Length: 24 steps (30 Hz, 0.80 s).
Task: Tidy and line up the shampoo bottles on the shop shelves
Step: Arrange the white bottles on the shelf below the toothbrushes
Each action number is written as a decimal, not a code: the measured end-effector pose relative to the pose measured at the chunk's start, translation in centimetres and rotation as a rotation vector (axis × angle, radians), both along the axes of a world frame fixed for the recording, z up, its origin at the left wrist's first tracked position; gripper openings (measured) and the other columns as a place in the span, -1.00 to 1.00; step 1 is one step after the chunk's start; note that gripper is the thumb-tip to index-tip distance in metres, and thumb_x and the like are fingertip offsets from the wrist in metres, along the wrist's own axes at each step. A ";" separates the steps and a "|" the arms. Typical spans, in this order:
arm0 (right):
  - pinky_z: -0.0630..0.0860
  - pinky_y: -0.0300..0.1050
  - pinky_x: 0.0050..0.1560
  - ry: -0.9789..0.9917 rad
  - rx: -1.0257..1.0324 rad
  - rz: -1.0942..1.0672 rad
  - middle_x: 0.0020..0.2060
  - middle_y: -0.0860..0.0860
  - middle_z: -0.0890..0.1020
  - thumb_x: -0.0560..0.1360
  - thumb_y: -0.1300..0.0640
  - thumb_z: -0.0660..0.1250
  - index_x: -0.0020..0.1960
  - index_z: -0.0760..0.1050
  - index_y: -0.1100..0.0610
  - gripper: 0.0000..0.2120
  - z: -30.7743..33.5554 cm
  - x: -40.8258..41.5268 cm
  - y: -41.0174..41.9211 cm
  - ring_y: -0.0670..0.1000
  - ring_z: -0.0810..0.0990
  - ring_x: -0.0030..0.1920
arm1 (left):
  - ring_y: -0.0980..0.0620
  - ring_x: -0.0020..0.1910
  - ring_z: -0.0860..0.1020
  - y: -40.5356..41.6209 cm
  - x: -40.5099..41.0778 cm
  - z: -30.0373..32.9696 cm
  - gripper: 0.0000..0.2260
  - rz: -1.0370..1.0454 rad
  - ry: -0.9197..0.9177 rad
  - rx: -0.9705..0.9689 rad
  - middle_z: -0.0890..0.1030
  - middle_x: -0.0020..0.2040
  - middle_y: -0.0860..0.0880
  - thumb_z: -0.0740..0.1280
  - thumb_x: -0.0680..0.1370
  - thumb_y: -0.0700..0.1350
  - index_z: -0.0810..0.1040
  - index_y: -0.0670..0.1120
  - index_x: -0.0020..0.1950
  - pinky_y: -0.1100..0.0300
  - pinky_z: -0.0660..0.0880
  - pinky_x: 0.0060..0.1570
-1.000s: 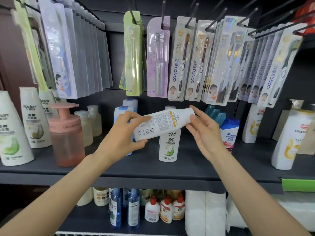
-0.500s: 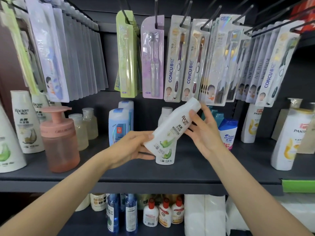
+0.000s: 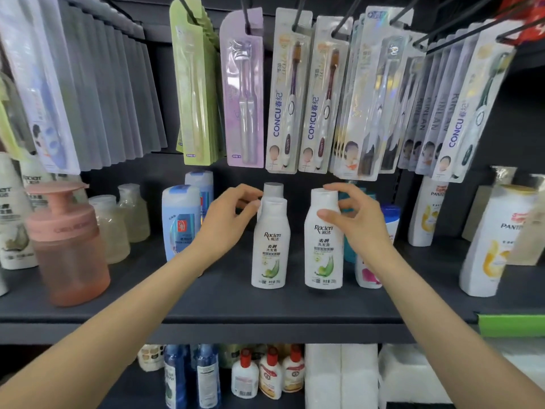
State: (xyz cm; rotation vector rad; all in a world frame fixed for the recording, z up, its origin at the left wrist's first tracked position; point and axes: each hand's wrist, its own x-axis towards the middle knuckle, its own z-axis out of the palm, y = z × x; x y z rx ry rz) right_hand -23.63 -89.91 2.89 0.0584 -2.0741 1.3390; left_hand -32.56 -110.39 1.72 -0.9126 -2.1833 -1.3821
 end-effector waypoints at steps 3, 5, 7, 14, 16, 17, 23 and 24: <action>0.46 -0.31 -0.29 -0.027 0.029 -0.032 -0.10 -0.03 0.59 0.42 0.20 0.43 0.09 0.48 -0.14 -0.66 -1.4 -1.8 0.4 -0.08 0.59 -0.19 | 0.06 0.06 0.52 1.0 -1.8 -0.2 -0.81 0.058 -0.061 -0.034 0.57 0.09 -0.01 0.16 0.62 -0.15 0.50 -0.03 0.18 0.26 0.47 0.01; 0.47 -0.30 -0.25 -0.017 0.002 -0.054 -0.13 -0.08 0.58 0.43 0.20 0.42 0.09 0.48 -0.14 -0.66 -2.4 -3.3 0.5 -0.11 0.58 -0.19 | 0.02 0.12 0.51 1.6 -3.0 -0.5 -0.77 0.075 -0.132 -0.028 0.56 0.15 -0.05 0.15 0.62 -0.16 0.48 -0.07 0.24 0.07 0.48 0.17; 0.48 -0.32 -0.21 0.018 -0.037 -0.070 -0.16 -0.14 0.55 0.44 0.23 0.41 0.09 0.47 -0.13 -0.66 -3.0 -5.0 0.5 -0.14 0.56 -0.19 | 0.01 0.16 0.50 2.1 -4.2 -0.5 -0.74 0.074 -0.199 -0.013 0.55 0.19 -0.06 0.15 0.62 -0.14 0.45 -0.06 0.29 0.00 0.45 0.23; 0.45 -0.21 0.04 0.093 -0.046 -0.142 0.05 0.04 0.58 0.47 0.25 0.36 0.24 0.47 0.01 -0.62 -4.4 -11.4 1.1 0.00 0.56 0.02 | 0.00 0.06 0.51 4.5 -7.2 0.6 -0.75 -0.005 -0.539 0.129 0.55 0.12 -0.08 0.14 0.63 -0.02 0.46 -0.05 0.24 0.02 0.47 0.13; 0.42 -0.21 0.13 0.104 -0.033 -0.168 0.11 0.08 0.55 0.47 0.25 0.35 0.30 0.44 0.03 -0.58 -4.6 -12.7 1.3 -0.01 0.52 0.07 | 0.03 -0.04 0.52 5.1 -7.9 0.8 -0.76 -0.015 -0.563 0.139 0.56 0.00 -0.05 0.18 0.61 0.01 0.49 -0.07 0.19 0.13 0.48 -0.06; 0.40 -0.21 0.18 0.103 -0.032 -0.168 0.13 0.09 0.54 0.48 0.26 0.35 0.33 0.42 0.04 -0.55 -4.6 -13.1 1.5 -0.03 0.50 0.09 | 0.05 -0.09 0.52 5.4 -8.2 0.8 -0.75 -0.003 -0.566 0.160 0.57 -0.06 -0.04 0.20 0.60 0.03 0.51 -0.07 0.15 0.18 0.48 -0.16; 0.44 -0.17 0.16 0.000 -0.236 -0.040 0.07 -0.02 0.52 0.48 0.25 0.36 0.40 0.33 0.06 -0.49 -6.5 -14.3 2.7 -0.01 0.53 0.12 | 0.01 -0.18 0.56 5.7 -9.5 0.6 -0.66 0.066 -0.713 0.243 0.61 -0.16 -0.03 0.33 0.49 0.16 0.57 -0.09 0.04 0.16 0.45 -0.26; 0.48 -0.10 0.16 -0.011 -0.269 -0.026 0.05 -0.02 0.54 0.49 0.22 0.36 0.34 0.40 0.09 -0.57 -7.0 -14.5 2.9 0.03 0.55 0.12 | -0.01 -0.17 0.57 5.7 -9.7 0.5 -0.65 0.061 -0.734 0.245 0.62 -0.17 -0.04 0.34 0.47 0.17 0.58 -0.10 0.03 0.15 0.47 -0.23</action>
